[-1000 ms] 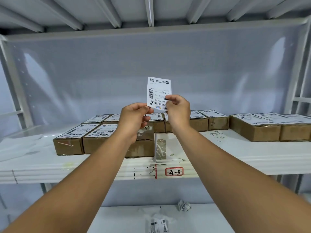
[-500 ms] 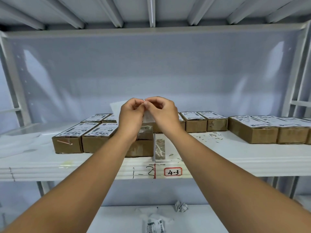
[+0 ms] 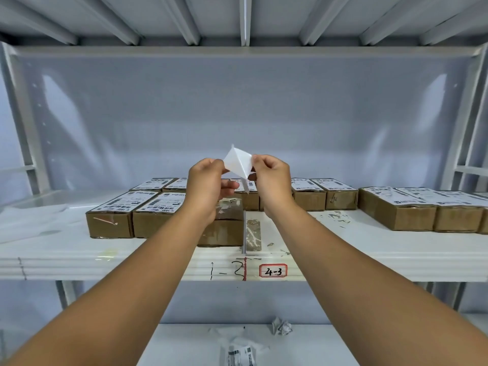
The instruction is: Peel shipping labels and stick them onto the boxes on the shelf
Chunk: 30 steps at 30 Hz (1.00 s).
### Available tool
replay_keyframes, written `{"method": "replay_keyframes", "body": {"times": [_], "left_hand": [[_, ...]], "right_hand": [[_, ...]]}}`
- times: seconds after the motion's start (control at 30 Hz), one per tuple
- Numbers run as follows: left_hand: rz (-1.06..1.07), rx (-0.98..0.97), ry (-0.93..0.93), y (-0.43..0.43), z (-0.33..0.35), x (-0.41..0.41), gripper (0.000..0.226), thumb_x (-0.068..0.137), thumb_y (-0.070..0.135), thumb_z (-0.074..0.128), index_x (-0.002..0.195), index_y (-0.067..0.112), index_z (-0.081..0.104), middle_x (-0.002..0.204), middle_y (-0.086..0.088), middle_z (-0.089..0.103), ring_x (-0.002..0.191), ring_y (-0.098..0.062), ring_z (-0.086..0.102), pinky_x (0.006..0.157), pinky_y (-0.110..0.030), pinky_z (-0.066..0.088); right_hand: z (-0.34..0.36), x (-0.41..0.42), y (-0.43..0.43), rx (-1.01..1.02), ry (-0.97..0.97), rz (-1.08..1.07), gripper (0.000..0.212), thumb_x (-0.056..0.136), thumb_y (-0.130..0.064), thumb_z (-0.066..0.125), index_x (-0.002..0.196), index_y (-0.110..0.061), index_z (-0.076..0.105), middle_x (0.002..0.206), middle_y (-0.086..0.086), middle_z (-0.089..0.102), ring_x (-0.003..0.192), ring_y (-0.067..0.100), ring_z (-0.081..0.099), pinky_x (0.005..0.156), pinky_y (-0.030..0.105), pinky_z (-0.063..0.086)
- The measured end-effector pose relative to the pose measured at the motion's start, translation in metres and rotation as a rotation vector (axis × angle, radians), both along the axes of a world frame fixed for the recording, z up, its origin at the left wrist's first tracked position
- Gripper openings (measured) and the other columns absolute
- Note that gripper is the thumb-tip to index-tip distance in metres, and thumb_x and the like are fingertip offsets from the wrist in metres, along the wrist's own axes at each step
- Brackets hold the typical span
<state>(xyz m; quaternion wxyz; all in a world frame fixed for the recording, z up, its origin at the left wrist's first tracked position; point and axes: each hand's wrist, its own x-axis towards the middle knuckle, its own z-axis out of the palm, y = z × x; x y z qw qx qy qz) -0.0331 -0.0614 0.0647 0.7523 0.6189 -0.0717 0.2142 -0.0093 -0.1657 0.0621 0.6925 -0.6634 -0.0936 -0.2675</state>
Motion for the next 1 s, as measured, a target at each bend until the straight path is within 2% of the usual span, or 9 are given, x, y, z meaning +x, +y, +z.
{"method": "replay_keyframes", "body": {"times": [0.13,0.23,0.33,0.5,0.63,0.73,0.8,0.87,1.0], "left_hand": [[-0.111,-0.463,0.112,0.007,0.003,-0.003,0.021,0.093,0.003,0.034,0.075,0.004,0.046,0.061,-0.009,0.058,0.037,-0.007,0.055,0.035,-0.014,0.039],[-0.159,-0.722,0.099,0.019,0.002,-0.002,0.019,0.093,-0.001,0.032,0.077,0.004,0.04,0.081,-0.018,0.061,0.052,-0.019,0.069,0.045,-0.018,0.051],[-0.095,-0.791,0.05,0.037,-0.002,0.003,0.016,0.093,0.0,0.029,0.082,0.006,0.039,0.09,-0.022,0.061,0.063,-0.024,0.071,0.054,-0.022,0.055],[0.088,-0.738,-0.098,0.073,-0.003,0.007,0.014,0.092,0.004,0.028,0.088,0.004,0.042,0.085,-0.021,0.063,0.067,-0.023,0.072,0.057,-0.023,0.055],[0.269,-0.575,-0.172,0.101,-0.004,0.008,0.021,0.091,0.006,0.025,0.102,0.004,0.043,0.093,-0.023,0.062,0.072,-0.024,0.072,0.061,-0.025,0.056],[0.447,-0.248,-0.214,0.121,-0.011,0.008,0.019,0.093,0.012,0.029,0.084,0.02,0.044,0.098,-0.022,0.065,0.08,-0.023,0.071,0.073,-0.031,0.057],[0.576,0.024,-0.2,0.132,-0.019,0.007,0.018,0.089,0.018,0.037,0.076,0.026,0.045,0.092,-0.012,0.069,0.084,-0.022,0.069,0.08,-0.038,0.055],[0.683,0.265,-0.159,0.142,-0.026,0.005,0.014,0.09,0.021,0.041,0.079,0.024,0.05,0.09,-0.002,0.069,0.084,-0.025,0.064,0.076,-0.039,0.049],[0.78,0.556,-0.145,0.166,-0.039,0.007,0.015,0.098,0.023,0.044,0.101,0.011,0.052,0.094,-0.001,0.058,0.086,-0.017,0.05,0.071,-0.026,0.034]], "right_hand": [[0.0,0.002,-0.005,0.119,0.101,-0.027,0.03,0.096,-0.017,0.049,0.068,-0.018,0.06,0.071,-0.001,0.06,0.065,0.016,0.053,0.061,0.028,0.04],[0.0,0.004,-0.011,0.201,0.164,-0.078,0.025,0.096,-0.018,0.05,0.08,-0.001,0.06,0.071,0.004,0.052,0.066,0.018,0.042,0.063,0.029,0.033],[0.001,0.004,-0.021,0.252,0.227,-0.081,0.026,0.096,-0.015,0.051,0.073,-0.005,0.057,0.063,0.0,0.05,0.055,0.014,0.039,0.055,0.024,0.031],[0.006,0.006,-0.026,0.233,0.264,0.007,0.027,0.098,-0.012,0.046,0.072,-0.016,0.053,0.069,0.002,0.054,0.052,0.011,0.039,0.046,0.02,0.027],[0.012,0.006,-0.012,0.419,0.141,-0.111,0.019,0.101,-0.019,0.04,0.088,-0.016,0.055,0.071,-0.001,0.055,0.045,0.01,0.048,0.043,0.021,0.034],[0.016,0.0,0.006,0.484,-0.009,-0.162,0.014,0.102,-0.022,0.037,0.099,-0.017,0.05,0.07,-0.007,0.054,0.049,0.014,0.061,0.047,0.023,0.046],[0.017,-0.001,0.02,0.424,-0.083,-0.129,0.013,0.102,-0.022,0.038,0.101,-0.017,0.05,0.086,-0.01,0.055,0.059,0.018,0.068,0.054,0.025,0.053],[0.014,0.0,0.036,0.284,-0.117,-0.123,0.012,0.101,-0.023,0.041,0.101,-0.02,0.053,0.097,-0.006,0.061,0.073,0.015,0.07,0.066,0.025,0.058],[0.007,0.002,0.068,0.026,-0.135,-0.108,0.011,0.099,-0.025,0.045,0.097,-0.028,0.055,0.085,-0.013,0.062,0.089,0.012,0.065,0.082,0.033,0.055]]}}
